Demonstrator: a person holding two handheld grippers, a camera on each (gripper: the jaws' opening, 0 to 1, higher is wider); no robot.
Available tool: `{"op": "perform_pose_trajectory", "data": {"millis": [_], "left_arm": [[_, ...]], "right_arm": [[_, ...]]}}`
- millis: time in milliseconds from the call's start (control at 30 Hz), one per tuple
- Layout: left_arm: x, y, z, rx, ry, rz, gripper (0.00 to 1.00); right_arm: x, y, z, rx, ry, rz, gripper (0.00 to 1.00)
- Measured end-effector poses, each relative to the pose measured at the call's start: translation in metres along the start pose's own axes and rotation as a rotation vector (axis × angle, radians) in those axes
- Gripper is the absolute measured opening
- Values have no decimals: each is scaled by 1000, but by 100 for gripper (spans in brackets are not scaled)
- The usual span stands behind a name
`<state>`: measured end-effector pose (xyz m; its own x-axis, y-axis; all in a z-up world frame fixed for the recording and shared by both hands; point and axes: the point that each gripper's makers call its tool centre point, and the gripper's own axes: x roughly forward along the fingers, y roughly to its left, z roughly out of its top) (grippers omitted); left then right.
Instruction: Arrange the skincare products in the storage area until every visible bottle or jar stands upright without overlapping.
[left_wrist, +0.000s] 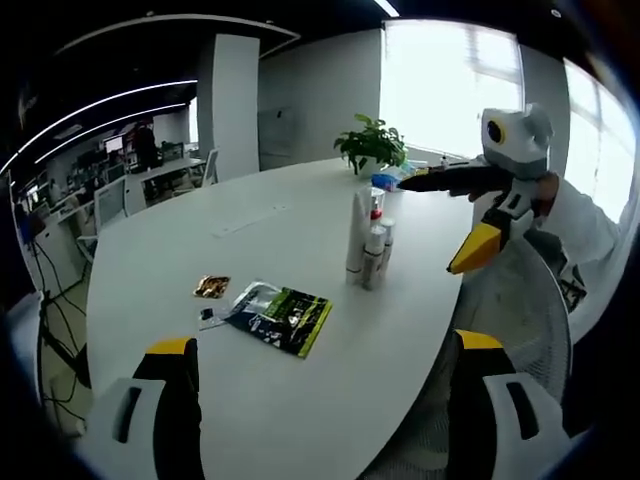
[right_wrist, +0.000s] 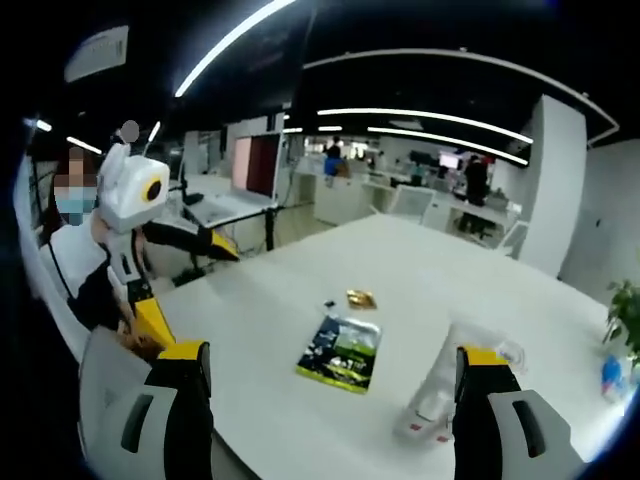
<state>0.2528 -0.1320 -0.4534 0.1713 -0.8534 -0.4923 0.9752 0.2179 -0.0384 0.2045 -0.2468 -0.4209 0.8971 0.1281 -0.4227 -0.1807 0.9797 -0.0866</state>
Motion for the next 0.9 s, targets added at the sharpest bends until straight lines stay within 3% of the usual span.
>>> {"op": "perform_pose_trajectory", "data": {"millis": [267, 567, 900], "left_arm": [[-5, 4, -3, -23, -18, 20, 99], [-13, 7, -7, -53, -34, 47, 99], [-20, 11, -14, -95, -42, 81, 99]], "right_arm": [[36, 20, -7, -32, 47, 98, 99], [79, 6, -40, -48, 141, 124, 99], [122, 1, -79, -7, 230, 141, 99]]}}
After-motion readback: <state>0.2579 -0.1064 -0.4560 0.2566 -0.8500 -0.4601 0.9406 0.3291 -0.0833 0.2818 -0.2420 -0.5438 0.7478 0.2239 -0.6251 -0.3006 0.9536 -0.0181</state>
